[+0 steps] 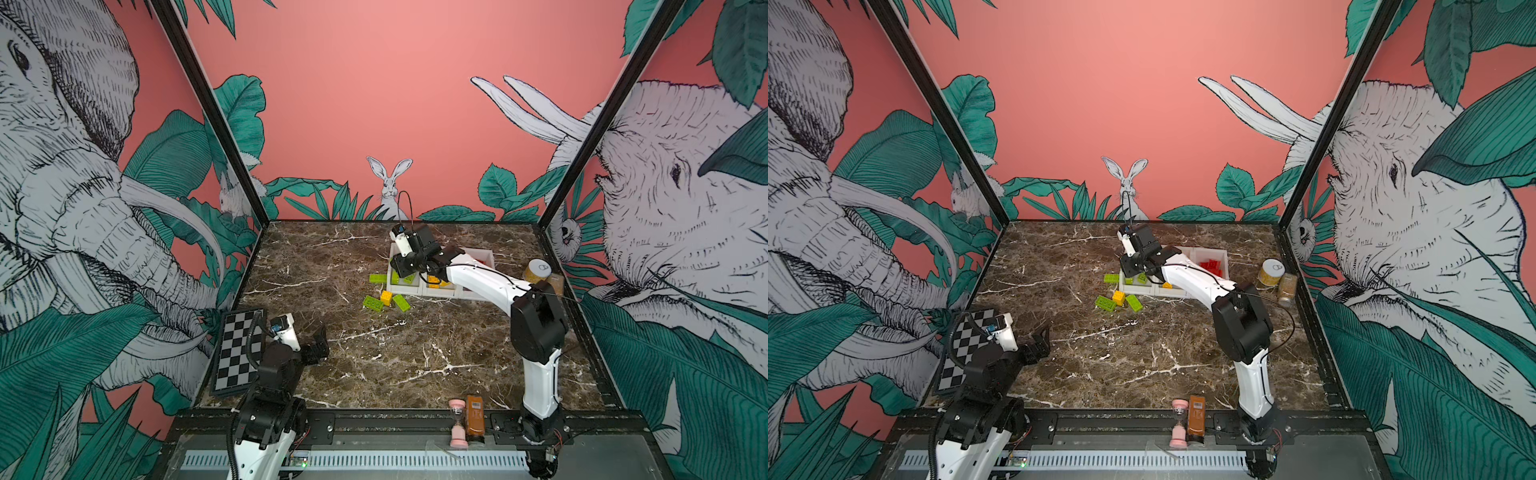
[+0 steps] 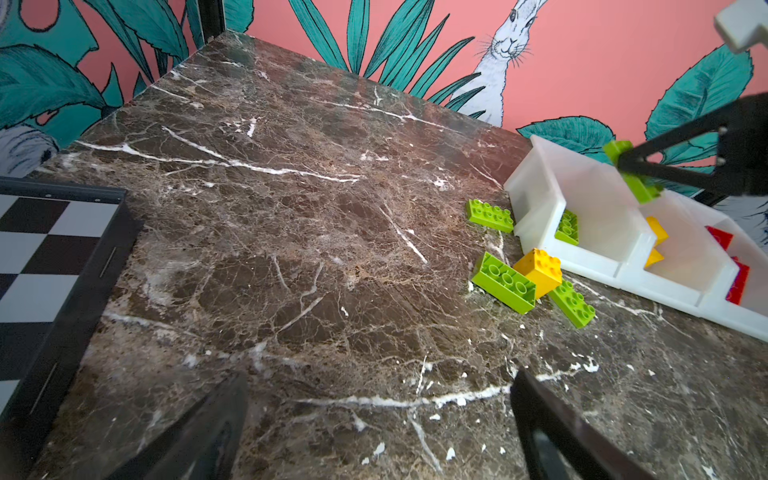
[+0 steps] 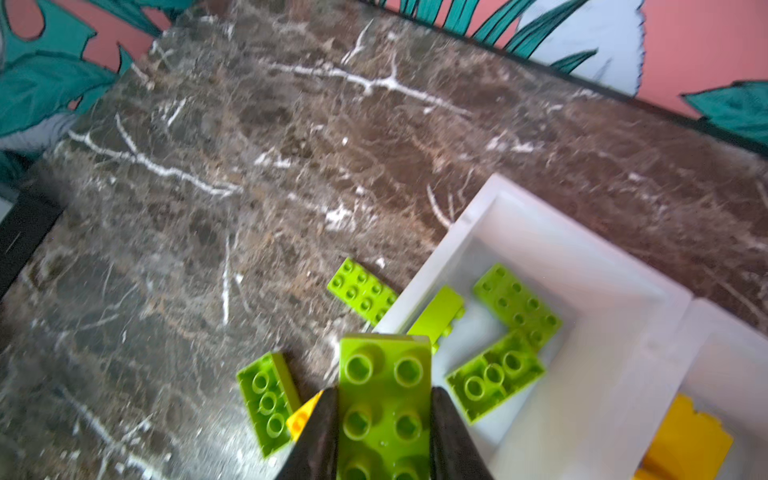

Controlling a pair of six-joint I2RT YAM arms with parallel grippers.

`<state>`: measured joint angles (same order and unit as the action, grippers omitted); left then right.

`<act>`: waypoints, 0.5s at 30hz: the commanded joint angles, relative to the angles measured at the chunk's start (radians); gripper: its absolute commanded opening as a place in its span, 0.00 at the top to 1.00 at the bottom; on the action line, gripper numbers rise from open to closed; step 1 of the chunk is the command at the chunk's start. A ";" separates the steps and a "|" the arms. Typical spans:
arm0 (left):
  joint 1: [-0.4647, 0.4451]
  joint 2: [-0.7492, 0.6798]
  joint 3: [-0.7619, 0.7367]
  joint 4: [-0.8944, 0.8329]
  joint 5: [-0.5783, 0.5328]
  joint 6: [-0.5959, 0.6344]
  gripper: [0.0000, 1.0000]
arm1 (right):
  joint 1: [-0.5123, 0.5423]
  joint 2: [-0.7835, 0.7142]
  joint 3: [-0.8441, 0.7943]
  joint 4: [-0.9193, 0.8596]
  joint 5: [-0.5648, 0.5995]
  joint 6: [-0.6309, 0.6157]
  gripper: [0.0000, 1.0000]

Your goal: Sort the legos into containers by color

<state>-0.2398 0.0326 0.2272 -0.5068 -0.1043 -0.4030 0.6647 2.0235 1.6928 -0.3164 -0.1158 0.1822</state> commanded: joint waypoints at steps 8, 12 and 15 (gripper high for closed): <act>-0.004 0.016 -0.009 0.031 0.015 0.011 0.01 | -0.051 0.171 0.168 -0.048 0.058 0.042 0.76; -0.003 0.014 -0.011 0.031 0.018 0.012 0.01 | -0.053 0.184 0.165 -0.063 0.078 0.041 0.66; -0.003 0.014 -0.009 0.030 0.018 0.013 0.01 | -0.053 0.170 0.153 -0.071 0.087 0.034 0.48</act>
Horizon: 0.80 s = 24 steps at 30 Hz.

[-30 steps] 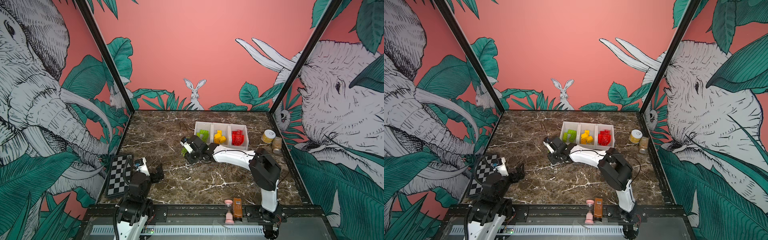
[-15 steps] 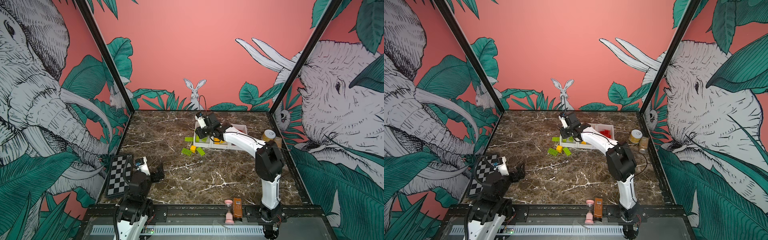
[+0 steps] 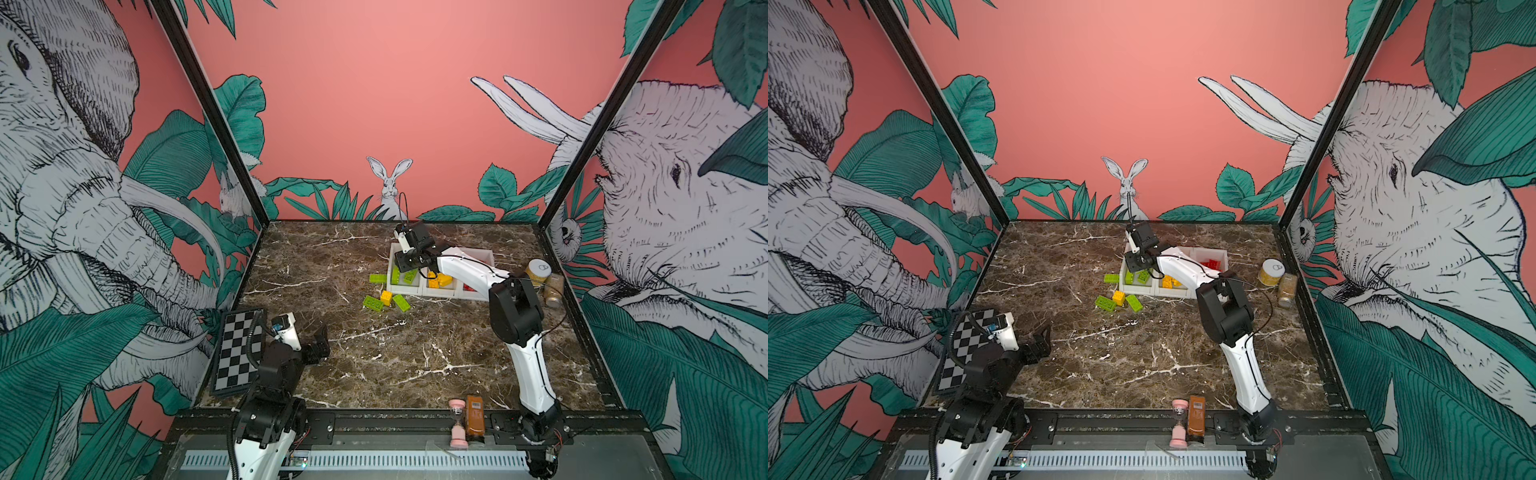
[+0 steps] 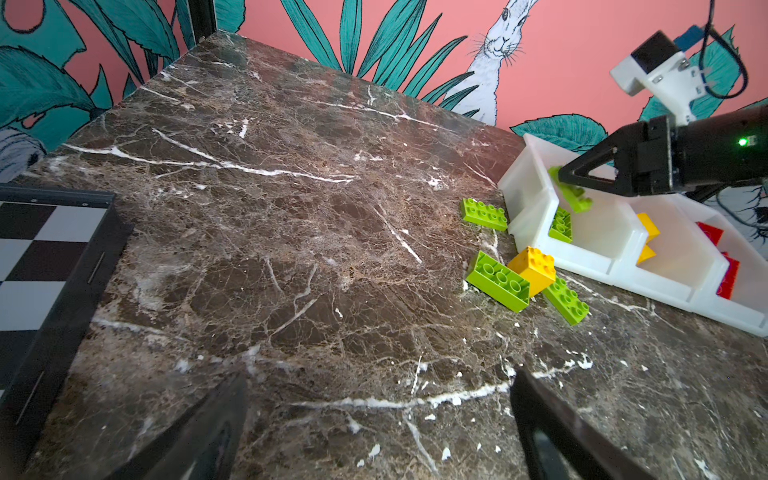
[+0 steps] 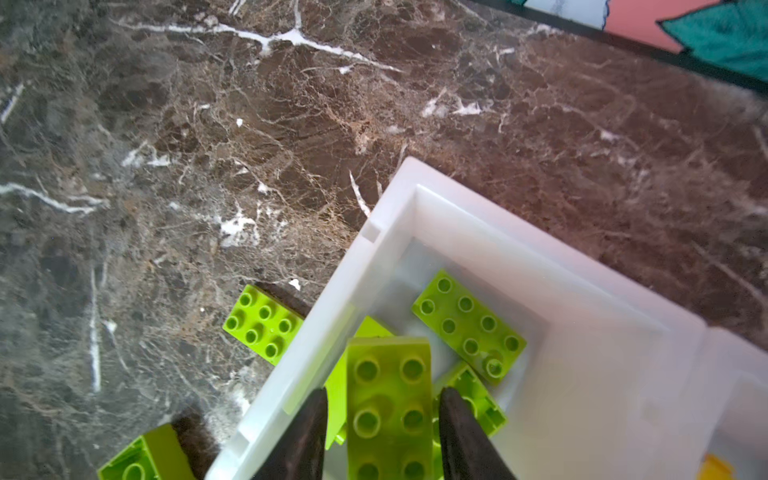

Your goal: Sort the legos into containers by color

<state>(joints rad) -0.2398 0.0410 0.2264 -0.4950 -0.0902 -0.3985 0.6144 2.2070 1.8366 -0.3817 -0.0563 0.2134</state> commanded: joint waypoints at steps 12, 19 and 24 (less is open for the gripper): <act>-0.003 0.007 -0.008 0.016 0.001 0.006 0.01 | 0.034 -0.363 -0.375 0.050 0.028 0.049 0.37; -0.003 0.012 -0.009 0.020 0.002 0.008 0.01 | 0.124 -0.527 -0.704 0.154 0.024 0.131 0.37; -0.004 0.020 -0.009 0.023 -0.002 0.003 0.01 | 0.182 -0.502 -0.768 0.219 0.024 0.117 0.33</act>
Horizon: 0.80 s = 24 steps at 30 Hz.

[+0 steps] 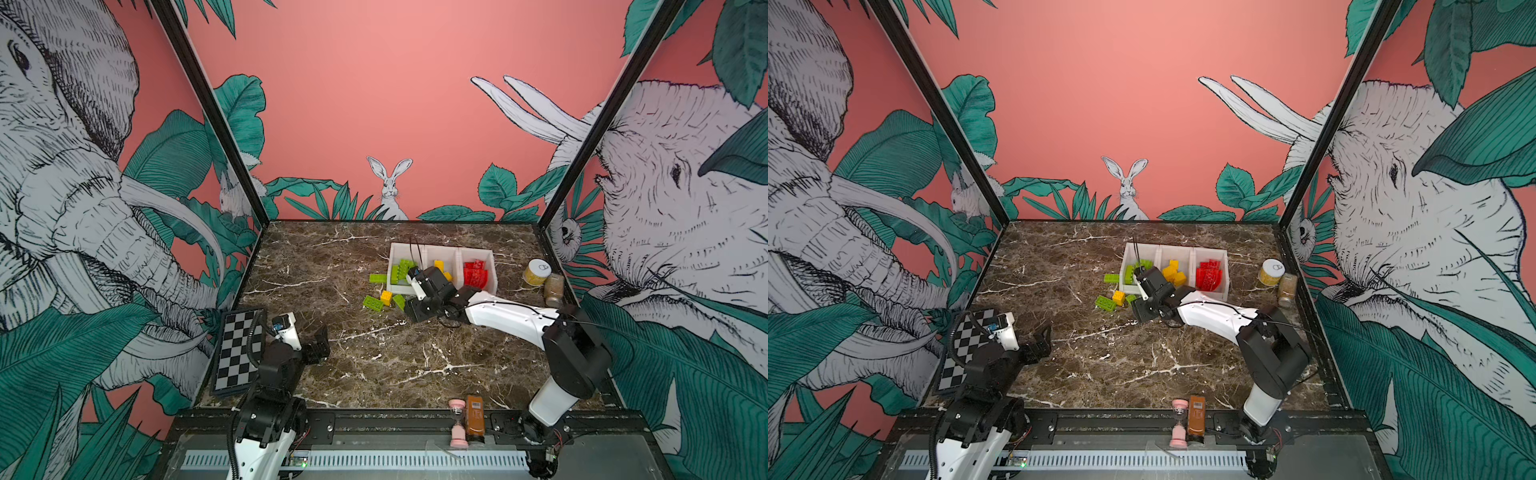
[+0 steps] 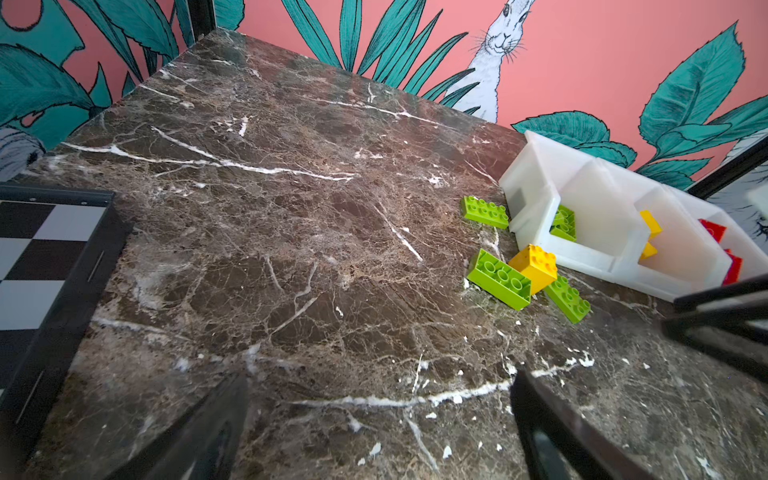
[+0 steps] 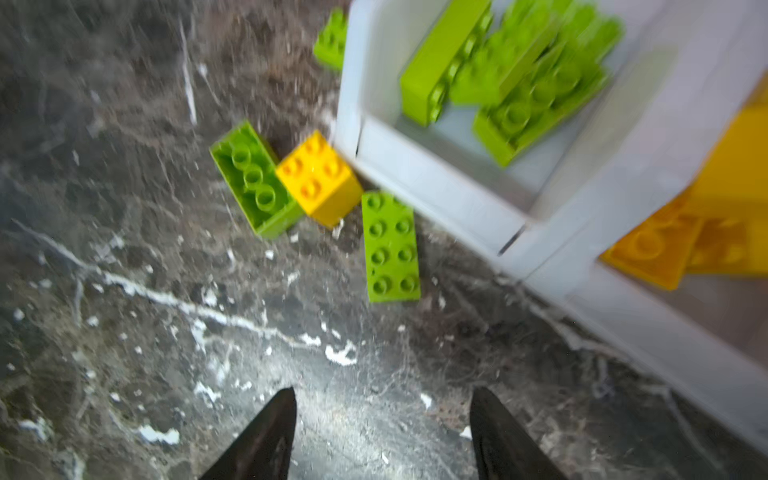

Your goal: Sort the legos into containers by color

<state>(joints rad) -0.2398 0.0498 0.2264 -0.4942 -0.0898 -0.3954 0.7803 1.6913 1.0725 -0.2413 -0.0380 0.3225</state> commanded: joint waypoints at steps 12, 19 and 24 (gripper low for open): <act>-0.003 0.015 -0.008 0.023 0.002 0.003 0.01 | 0.025 0.151 0.067 0.082 0.052 -0.046 0.32; -0.004 0.019 -0.009 0.030 0.003 0.004 0.01 | 0.024 0.216 0.119 0.054 0.098 -0.081 0.33; -0.004 0.021 -0.009 0.029 0.005 0.005 0.01 | 0.019 0.255 0.155 0.052 0.086 -0.096 0.38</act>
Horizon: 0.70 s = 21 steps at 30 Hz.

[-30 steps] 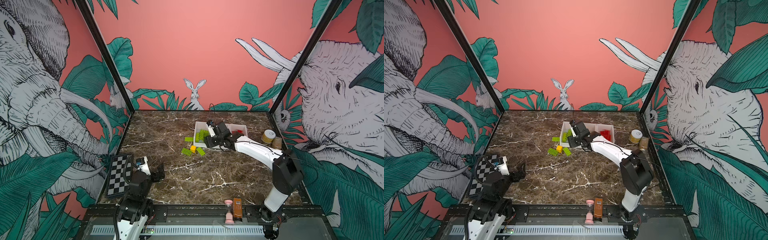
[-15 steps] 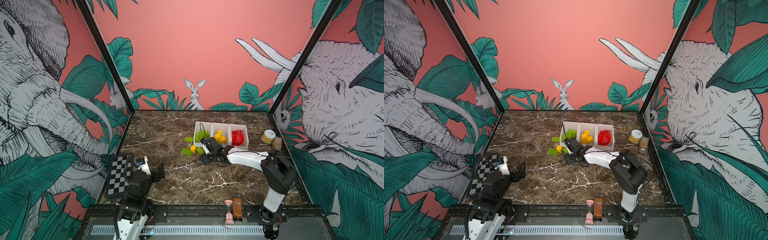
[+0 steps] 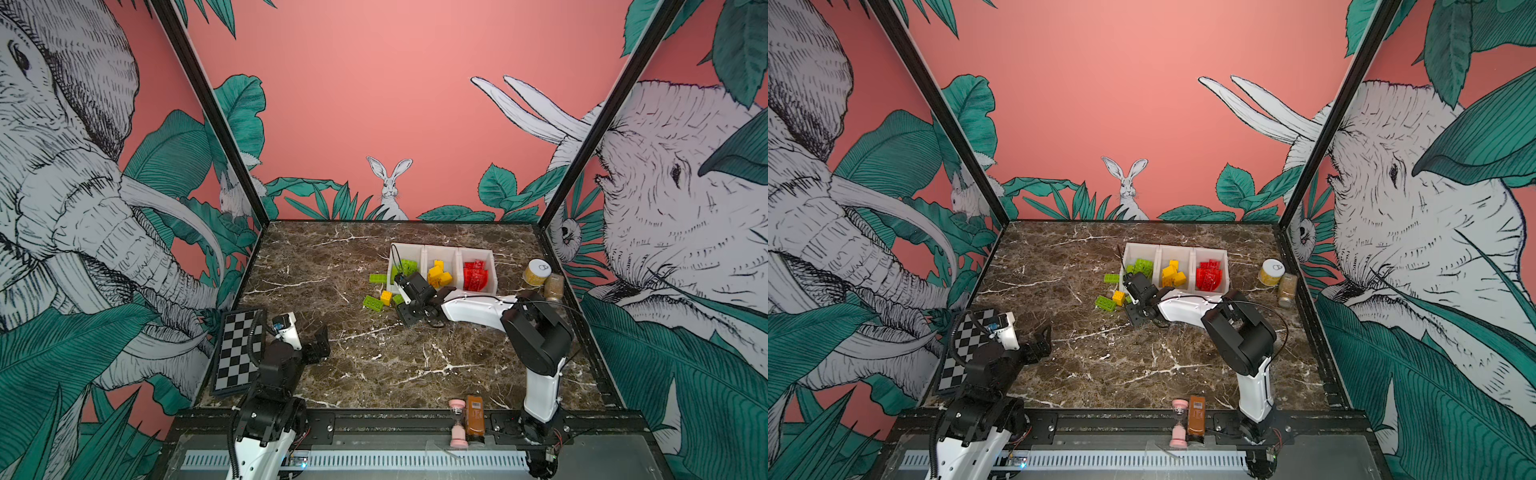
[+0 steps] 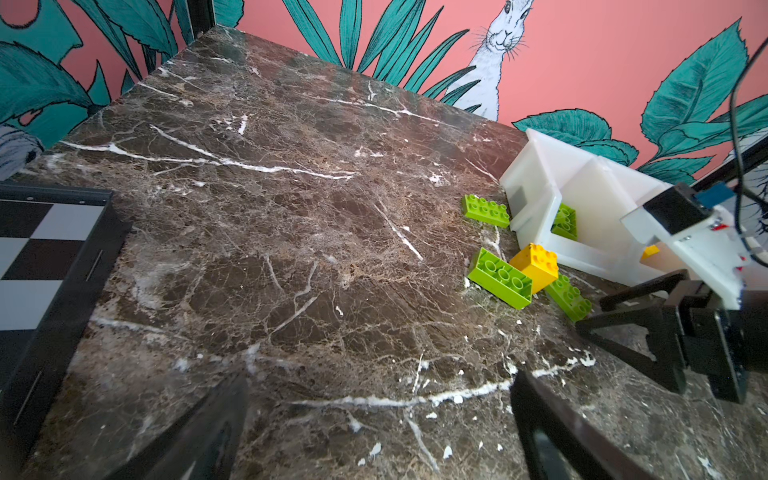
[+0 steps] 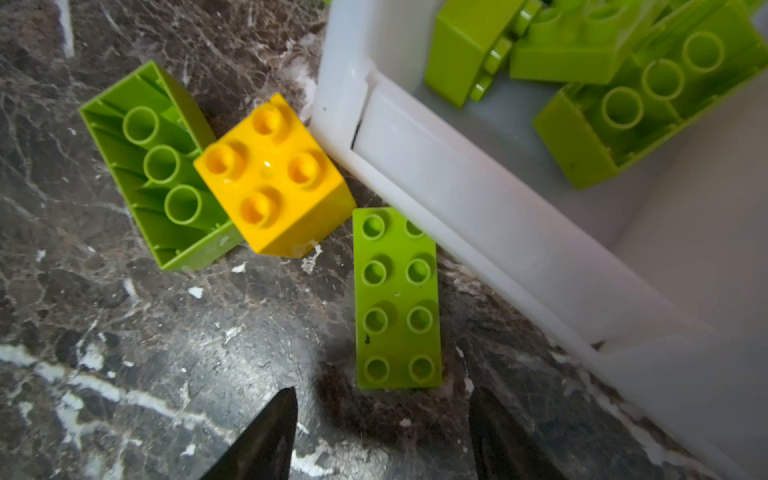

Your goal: Sort the legos into containers by color

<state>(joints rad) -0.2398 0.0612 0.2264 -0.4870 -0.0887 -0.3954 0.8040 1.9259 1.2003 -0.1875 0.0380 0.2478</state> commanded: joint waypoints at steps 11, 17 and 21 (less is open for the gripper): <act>-0.003 0.008 -0.009 0.022 0.006 0.005 0.01 | -0.012 0.070 0.058 -0.008 0.019 -0.031 0.46; -0.003 0.006 -0.009 0.019 0.006 0.006 0.01 | -0.012 0.098 0.088 -0.023 0.000 -0.032 0.55; -0.003 0.003 -0.008 0.019 0.006 0.006 0.01 | -0.011 0.083 0.071 -0.018 0.003 -0.023 0.61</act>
<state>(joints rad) -0.2398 0.0647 0.2264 -0.4866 -0.0864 -0.3954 0.7975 2.0041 1.2766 -0.1989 0.0414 0.2241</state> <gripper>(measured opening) 0.991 0.394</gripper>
